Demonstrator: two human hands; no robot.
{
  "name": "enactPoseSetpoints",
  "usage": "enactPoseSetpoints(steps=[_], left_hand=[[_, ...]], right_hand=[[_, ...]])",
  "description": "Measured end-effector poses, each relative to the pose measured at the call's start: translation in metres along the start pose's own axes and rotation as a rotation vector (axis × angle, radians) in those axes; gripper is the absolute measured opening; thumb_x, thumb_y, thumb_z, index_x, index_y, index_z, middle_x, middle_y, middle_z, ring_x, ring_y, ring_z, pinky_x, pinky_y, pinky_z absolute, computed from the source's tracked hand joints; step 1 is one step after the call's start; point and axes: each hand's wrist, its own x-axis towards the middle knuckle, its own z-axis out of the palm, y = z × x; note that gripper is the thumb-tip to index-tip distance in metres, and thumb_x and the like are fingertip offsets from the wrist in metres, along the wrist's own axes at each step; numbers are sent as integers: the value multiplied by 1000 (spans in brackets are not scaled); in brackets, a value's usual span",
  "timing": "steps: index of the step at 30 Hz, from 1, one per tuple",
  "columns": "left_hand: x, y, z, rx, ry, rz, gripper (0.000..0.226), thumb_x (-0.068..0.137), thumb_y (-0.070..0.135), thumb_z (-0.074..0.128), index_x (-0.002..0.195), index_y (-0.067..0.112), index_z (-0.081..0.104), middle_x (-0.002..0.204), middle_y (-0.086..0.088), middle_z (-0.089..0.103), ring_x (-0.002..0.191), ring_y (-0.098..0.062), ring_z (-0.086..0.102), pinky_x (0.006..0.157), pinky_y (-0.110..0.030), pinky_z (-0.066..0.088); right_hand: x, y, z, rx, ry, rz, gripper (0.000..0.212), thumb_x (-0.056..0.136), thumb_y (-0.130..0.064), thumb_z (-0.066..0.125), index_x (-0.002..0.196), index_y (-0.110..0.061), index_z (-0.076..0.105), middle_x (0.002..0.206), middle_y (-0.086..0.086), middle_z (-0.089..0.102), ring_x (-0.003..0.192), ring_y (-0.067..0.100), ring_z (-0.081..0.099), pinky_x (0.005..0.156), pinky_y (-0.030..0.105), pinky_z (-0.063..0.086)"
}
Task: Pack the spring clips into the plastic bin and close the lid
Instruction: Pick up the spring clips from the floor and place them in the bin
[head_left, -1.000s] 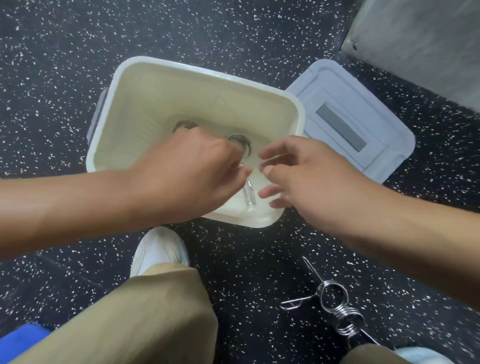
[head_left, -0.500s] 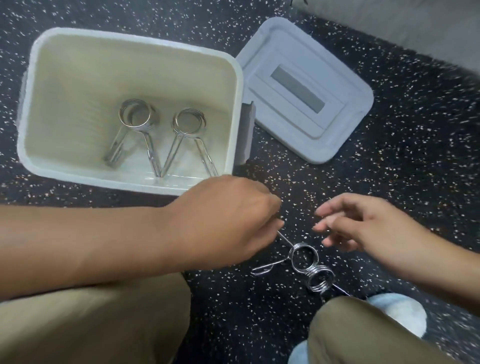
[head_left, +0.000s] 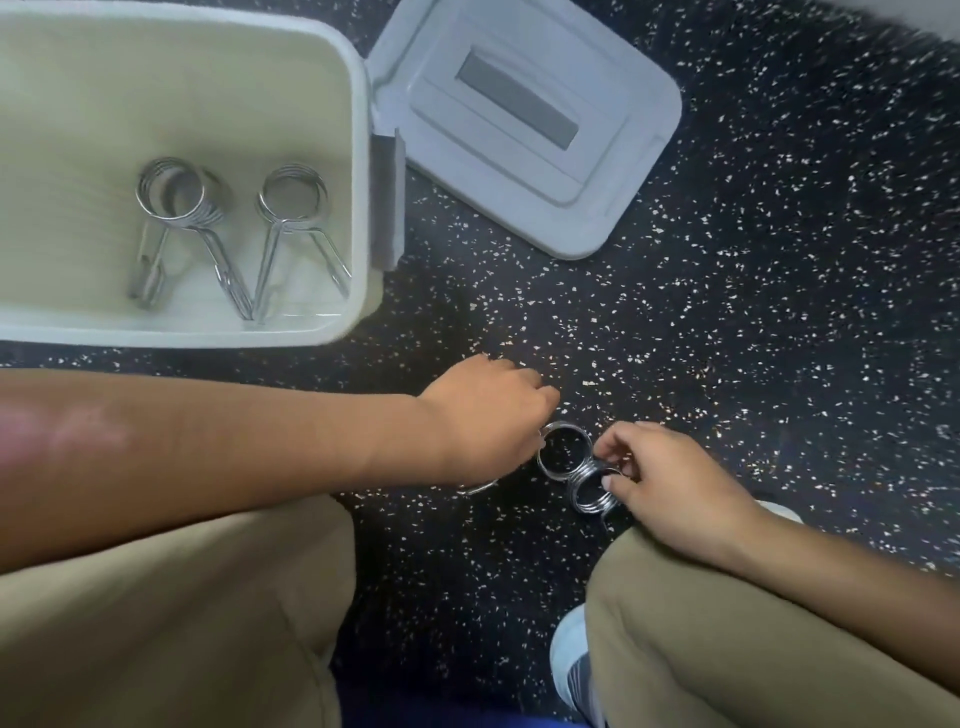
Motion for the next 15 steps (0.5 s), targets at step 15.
enactPoseSetpoints(steps=[15], left_hand=[[34, 8, 5, -323, -301, -256, 25, 90, 36, 63, 103, 14, 61, 81, 1, 61, 83, -25, 63, 70, -35, 53]], right_hand=[[11, 19, 10, -85, -29, -91, 8, 97, -32, 56, 101, -26, 59, 97, -8, 57, 90, 19, 60, 82, 40, 51]])
